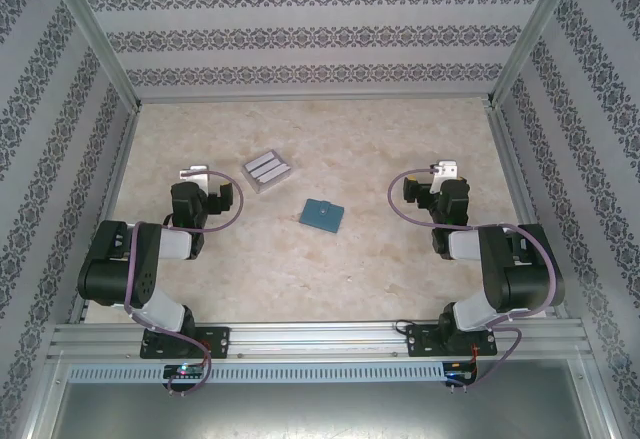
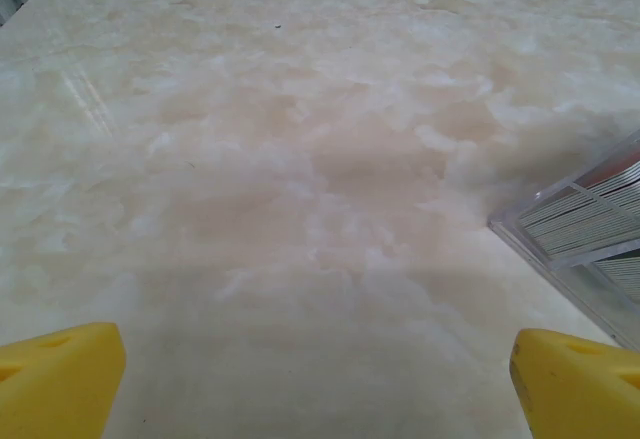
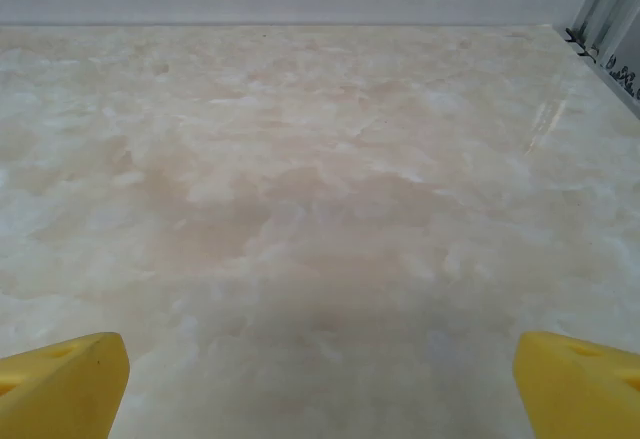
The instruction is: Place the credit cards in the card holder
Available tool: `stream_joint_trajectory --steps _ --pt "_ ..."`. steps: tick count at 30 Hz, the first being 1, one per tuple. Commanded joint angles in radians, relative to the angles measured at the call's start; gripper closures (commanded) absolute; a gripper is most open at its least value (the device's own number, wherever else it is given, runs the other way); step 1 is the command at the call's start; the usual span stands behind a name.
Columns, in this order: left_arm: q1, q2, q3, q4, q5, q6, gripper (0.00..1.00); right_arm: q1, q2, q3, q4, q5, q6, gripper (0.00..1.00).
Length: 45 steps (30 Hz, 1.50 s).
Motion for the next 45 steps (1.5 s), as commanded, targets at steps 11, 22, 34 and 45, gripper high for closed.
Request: stream_joint_trajectory --steps 11,22,34,45 --pt "0.008 -0.008 0.005 0.015 0.005 0.009 0.00 -0.006 -0.017 0.014 0.013 -0.018 -0.002 0.02" --pt "0.008 -0.008 0.005 0.015 0.004 0.009 0.00 -0.006 -0.016 0.015 0.012 -0.018 -0.002 0.02" --pt "0.008 -0.008 0.004 0.015 0.004 0.009 0.00 -0.006 -0.016 0.015 0.012 -0.018 -0.002 0.02" --pt "0.008 -0.009 0.005 0.015 0.004 0.008 0.00 -0.025 -0.185 0.080 -0.257 0.032 0.061 0.02"
